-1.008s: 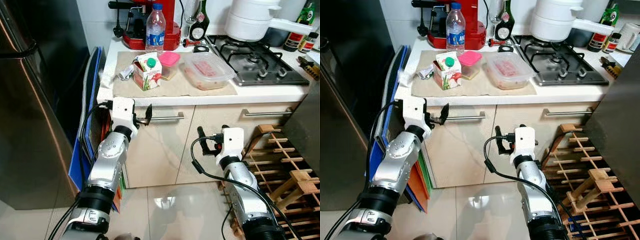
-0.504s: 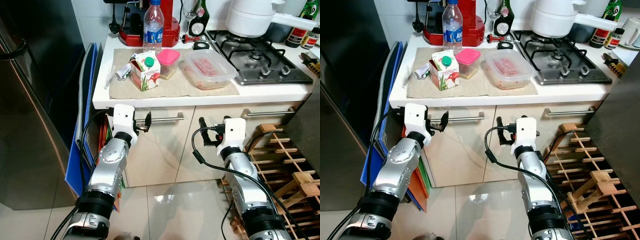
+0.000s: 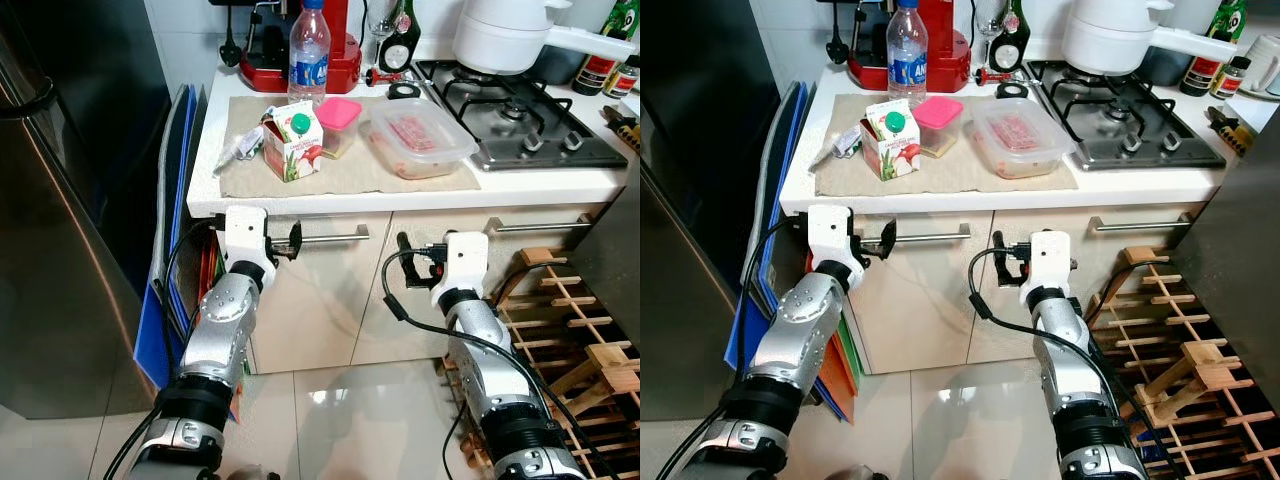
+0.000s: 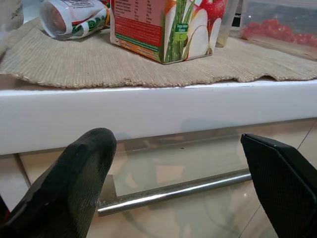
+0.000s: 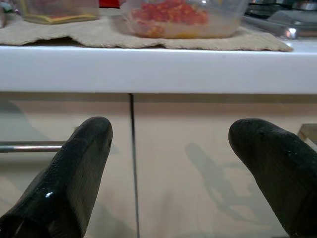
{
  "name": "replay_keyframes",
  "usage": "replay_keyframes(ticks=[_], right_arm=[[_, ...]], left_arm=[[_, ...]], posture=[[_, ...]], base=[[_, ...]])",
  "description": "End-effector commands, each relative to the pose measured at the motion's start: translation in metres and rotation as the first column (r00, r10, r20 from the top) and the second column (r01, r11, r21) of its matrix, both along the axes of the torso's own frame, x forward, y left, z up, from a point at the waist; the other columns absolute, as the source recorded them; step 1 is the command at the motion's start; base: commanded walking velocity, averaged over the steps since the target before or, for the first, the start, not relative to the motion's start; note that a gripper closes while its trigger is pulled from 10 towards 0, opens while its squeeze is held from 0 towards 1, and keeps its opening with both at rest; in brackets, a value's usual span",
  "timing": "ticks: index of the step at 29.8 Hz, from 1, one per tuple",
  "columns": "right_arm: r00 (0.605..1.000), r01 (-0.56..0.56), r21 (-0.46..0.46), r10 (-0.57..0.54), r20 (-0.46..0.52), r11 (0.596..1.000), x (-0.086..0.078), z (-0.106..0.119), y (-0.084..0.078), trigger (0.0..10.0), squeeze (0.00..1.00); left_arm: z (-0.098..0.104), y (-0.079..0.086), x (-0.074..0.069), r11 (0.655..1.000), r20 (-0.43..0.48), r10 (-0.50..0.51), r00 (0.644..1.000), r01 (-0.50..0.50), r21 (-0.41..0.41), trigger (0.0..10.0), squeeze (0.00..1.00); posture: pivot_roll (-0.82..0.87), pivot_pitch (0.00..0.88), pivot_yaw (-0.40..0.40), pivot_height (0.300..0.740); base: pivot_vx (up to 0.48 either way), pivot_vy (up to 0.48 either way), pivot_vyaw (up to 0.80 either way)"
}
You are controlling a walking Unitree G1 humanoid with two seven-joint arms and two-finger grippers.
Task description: Restocking fridge
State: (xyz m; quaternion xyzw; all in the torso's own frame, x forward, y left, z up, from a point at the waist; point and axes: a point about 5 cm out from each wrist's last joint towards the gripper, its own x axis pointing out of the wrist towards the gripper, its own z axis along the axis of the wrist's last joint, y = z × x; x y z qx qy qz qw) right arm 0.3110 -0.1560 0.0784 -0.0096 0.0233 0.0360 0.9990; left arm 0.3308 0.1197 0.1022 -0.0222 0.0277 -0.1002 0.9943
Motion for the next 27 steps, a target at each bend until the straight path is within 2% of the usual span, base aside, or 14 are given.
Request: replay_keyframes(ticks=[1, 27], right_arm=[[1.0, 0.015, 0.002, -0.015, -0.003, 1.0, 0.0027, 0.0012, -0.0042, 10.0, 0.0], [1.0, 0.014, 0.011, -0.014, 0.005, 1.0, 0.0082, 0.0045, -0.0039, 10.0, 0.0]], left_arm=[[-0.0015, -0.0014, 0.0002, 1.0, -0.005, -0.009, 1.0, 0.009, 0.012, 10.0, 0.0], [-0.0067, 0.0005, 0.0005, 0.998, -0.011, -0.018, 1.0, 0.019, 0.057, 10.0, 0.0]], posture=[[0.0, 0.0, -0.008, 0.74], [0.03, 0.0, -0.015, 0.74]], base=[[0.0, 0.0, 0.0], [0.0, 0.0, 0.0]])
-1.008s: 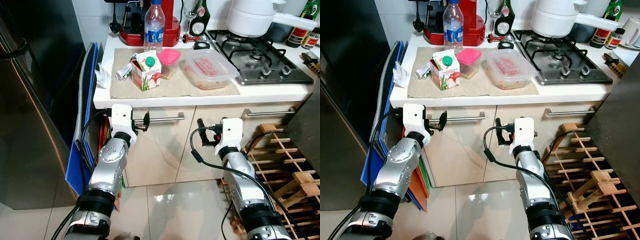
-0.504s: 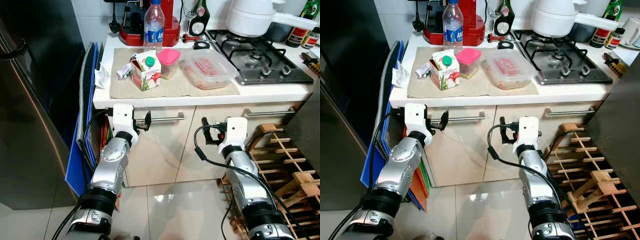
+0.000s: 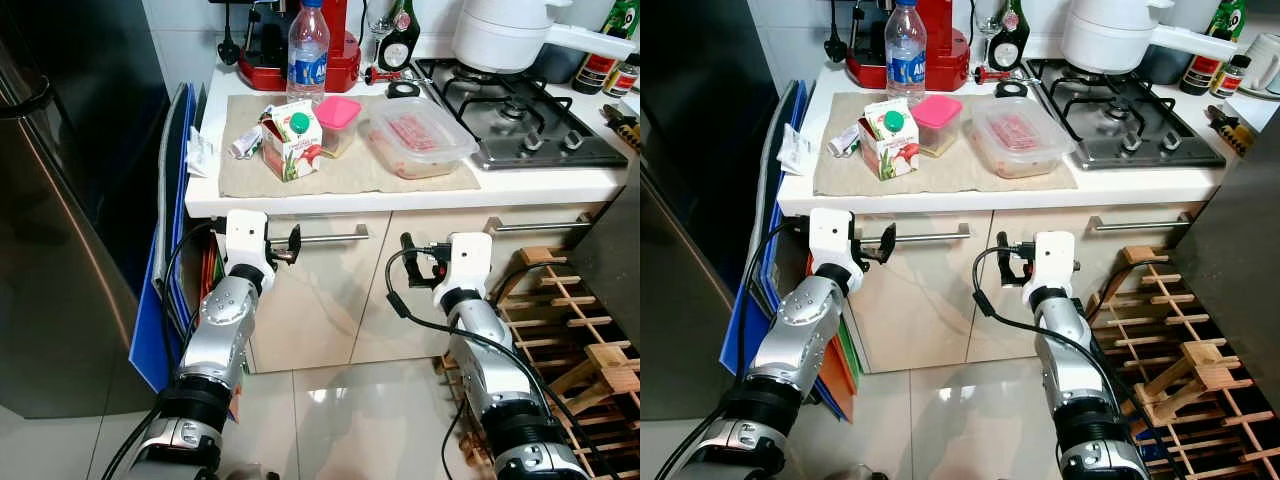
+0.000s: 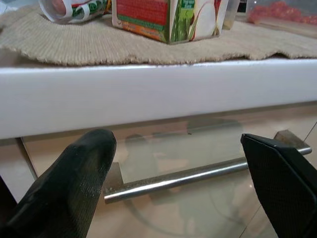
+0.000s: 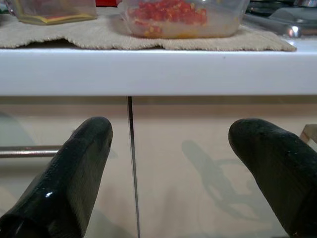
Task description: Restocking fridge
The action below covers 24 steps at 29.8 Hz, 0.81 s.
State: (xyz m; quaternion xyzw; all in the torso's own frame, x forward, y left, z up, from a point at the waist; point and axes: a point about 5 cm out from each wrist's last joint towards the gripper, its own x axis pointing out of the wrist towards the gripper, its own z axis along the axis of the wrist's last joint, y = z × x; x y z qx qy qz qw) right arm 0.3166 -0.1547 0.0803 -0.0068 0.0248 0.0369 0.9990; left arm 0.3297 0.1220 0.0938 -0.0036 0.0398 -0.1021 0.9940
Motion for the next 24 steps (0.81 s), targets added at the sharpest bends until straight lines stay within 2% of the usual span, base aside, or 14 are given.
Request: replay_keyframes(ticks=[1, 24], right_arm=[[1.0, 0.017, 0.006, -0.017, 0.009, 1.0, 0.0032, 0.0029, -0.0057, 10.0, 0.0], [1.0, 0.011, 0.009, -0.011, 0.005, 1.0, 0.0031, 0.0, -0.0023, 10.0, 0.0]], left_arm=[[0.0017, -0.0017, 0.0017, 1.0, 0.011, -0.015, 1.0, 0.015, 0.021, 10.0, 0.0], [0.003, -0.0021, 0.0041, 1.0, 0.012, -0.012, 1.0, 0.012, 0.017, 10.0, 0.0]], posture=[[0.03, 0.0, -0.015, 0.74], [0.03, 0.0, -0.019, 0.74]], base=[[0.0, 0.0, 0.0], [0.0, 0.0, 0.0]])
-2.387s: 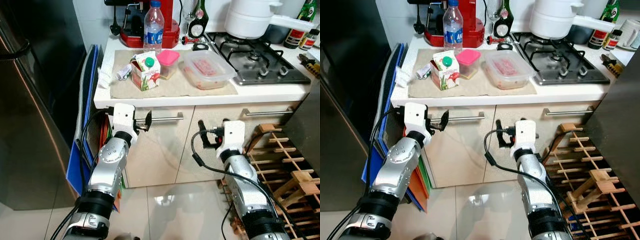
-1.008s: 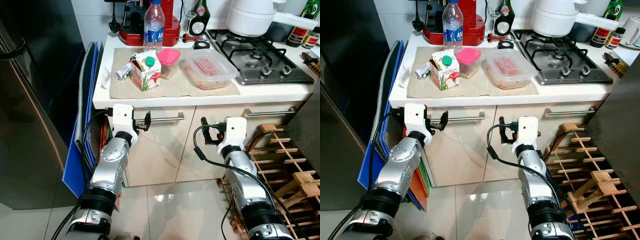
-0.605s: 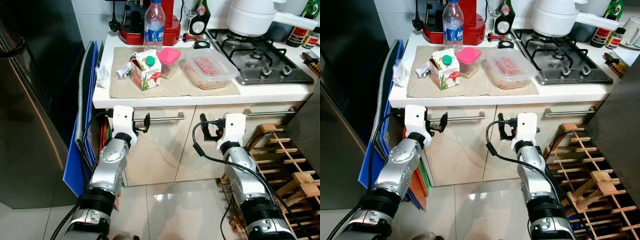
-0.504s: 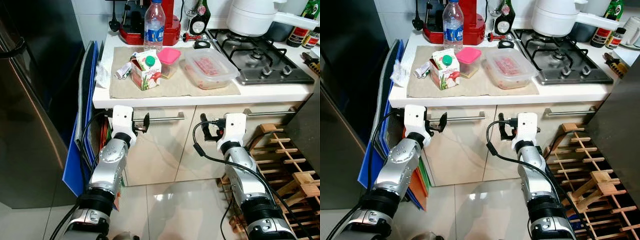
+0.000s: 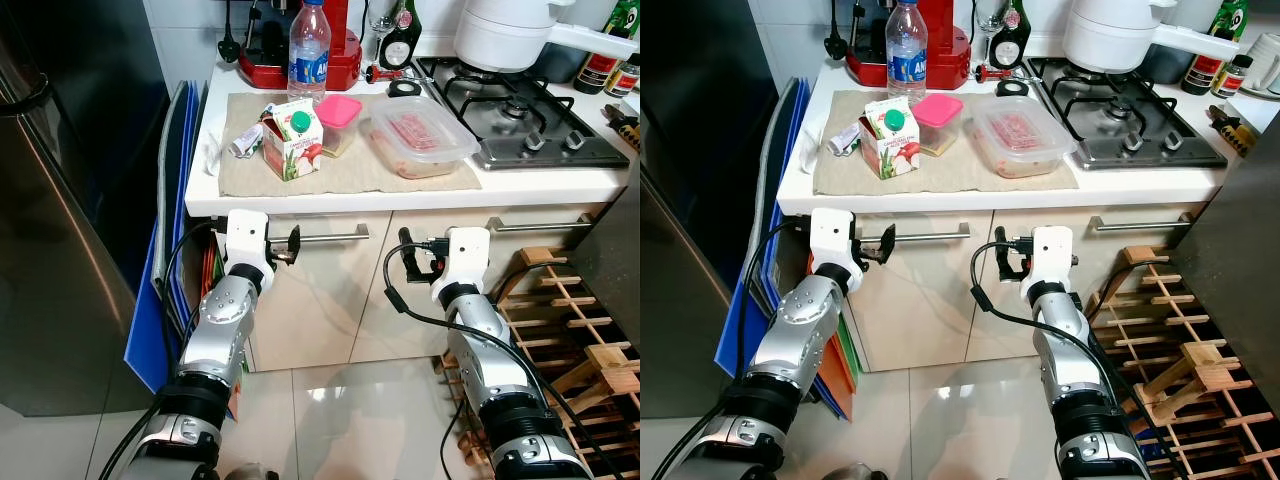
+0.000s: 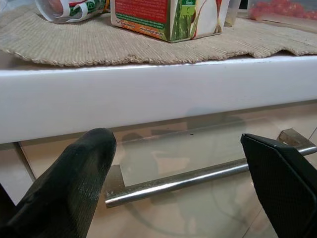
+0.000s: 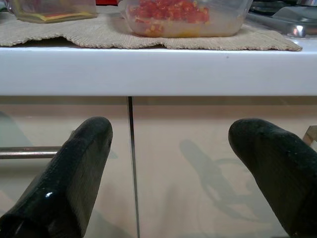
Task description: Restocking fridge
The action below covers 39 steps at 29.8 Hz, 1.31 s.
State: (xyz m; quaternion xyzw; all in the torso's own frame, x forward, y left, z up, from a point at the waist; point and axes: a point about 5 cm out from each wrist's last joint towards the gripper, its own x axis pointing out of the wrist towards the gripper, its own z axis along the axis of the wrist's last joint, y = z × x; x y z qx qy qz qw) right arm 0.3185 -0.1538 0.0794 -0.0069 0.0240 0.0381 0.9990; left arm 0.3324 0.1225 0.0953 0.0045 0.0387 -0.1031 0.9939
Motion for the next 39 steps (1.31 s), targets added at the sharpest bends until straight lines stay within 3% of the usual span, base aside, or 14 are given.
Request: replay_keyframes(ticks=[1, 39], right_arm=[[1.0, 0.014, 0.008, -0.014, 0.002, 1.0, 0.0008, 0.0005, -0.0037, 10.0, 0.0], [1.0, 0.01, -0.003, -0.01, -0.003, 1.0, 0.0009, 0.0006, -0.0061, 10.0, 0.0]], left_arm=[[0.0014, -0.0031, 0.0012, 1.0, 0.008, -0.01, 1.0, 0.01, 0.0, 10.0, 0.0], [0.0037, -0.0088, 0.003, 1.0, 0.019, 0.007, 1.0, -0.007, -0.009, 10.0, 0.0]], posture=[[0.03, 0.0, -0.021, 0.74], [0.01, 0.0, -0.028, 0.74]], base=[[0.0, 0.0, 0.0], [0.0, 0.0, 0.0]])
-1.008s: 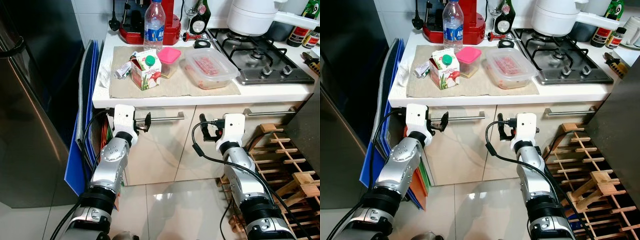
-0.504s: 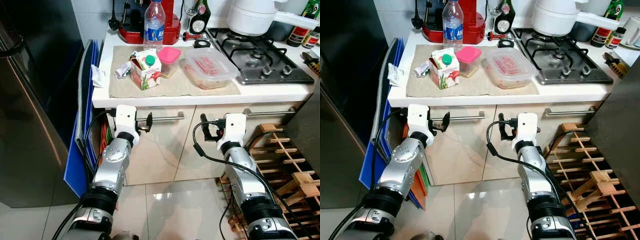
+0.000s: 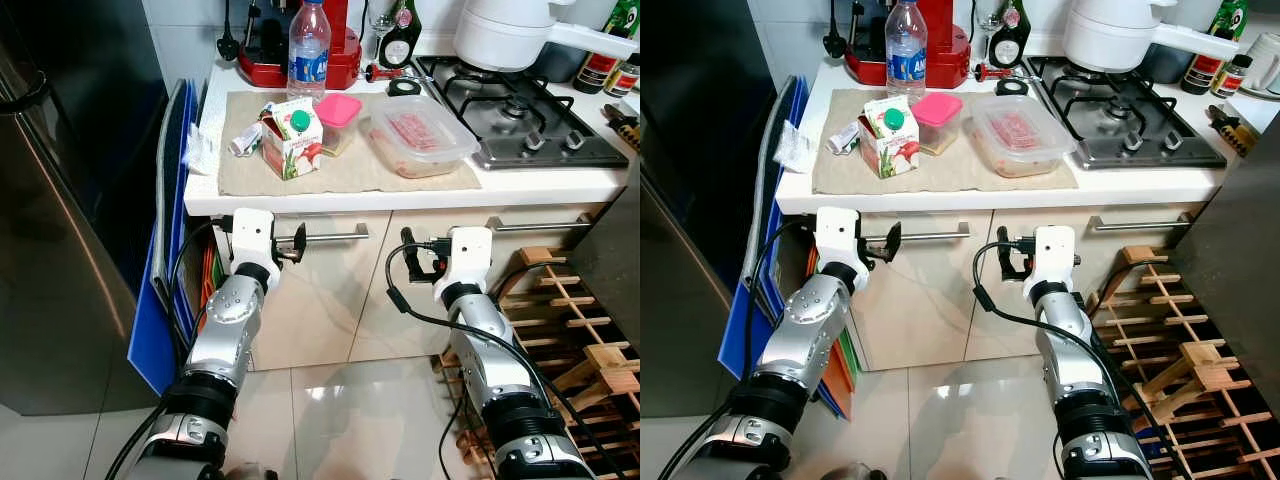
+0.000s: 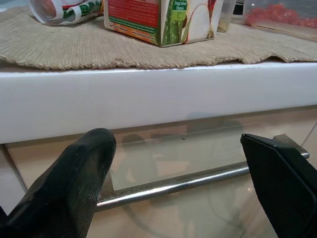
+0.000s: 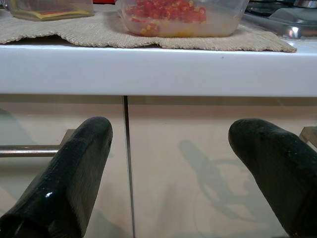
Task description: Restocking fridge
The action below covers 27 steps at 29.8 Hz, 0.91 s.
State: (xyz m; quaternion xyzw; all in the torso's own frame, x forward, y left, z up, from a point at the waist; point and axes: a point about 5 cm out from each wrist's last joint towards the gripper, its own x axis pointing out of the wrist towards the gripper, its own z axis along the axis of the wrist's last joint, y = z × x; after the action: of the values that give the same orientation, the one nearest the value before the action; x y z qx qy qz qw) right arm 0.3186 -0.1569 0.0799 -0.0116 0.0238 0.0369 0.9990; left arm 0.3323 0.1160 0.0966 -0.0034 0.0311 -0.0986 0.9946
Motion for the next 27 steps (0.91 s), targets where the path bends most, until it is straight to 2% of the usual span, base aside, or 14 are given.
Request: replay_keyframes(ticks=[1, 27], right_arm=[[1.0, 0.008, 0.006, -0.008, -0.003, 1.0, 0.0009, 0.0002, -0.003, 10.0, 0.0], [1.0, 0.01, 0.006, -0.01, -0.008, 1.0, -0.0002, -0.0015, -0.0026, 10.0, 0.0]], left_arm=[[0.0025, -0.0021, 0.0031, 1.0, 0.005, -0.002, 1.0, 0.002, 0.008, 10.0, 0.0], [0.0031, 0.0009, 0.0036, 0.999, 0.016, 0.019, 1.0, -0.02, 0.025, 10.0, 0.0]], posture=[[0.01, 0.0, -0.028, 0.74], [0.01, 0.0, -0.025, 0.74]], base=[[0.0, 0.0, 0.0], [0.0, 0.0, 0.0]])
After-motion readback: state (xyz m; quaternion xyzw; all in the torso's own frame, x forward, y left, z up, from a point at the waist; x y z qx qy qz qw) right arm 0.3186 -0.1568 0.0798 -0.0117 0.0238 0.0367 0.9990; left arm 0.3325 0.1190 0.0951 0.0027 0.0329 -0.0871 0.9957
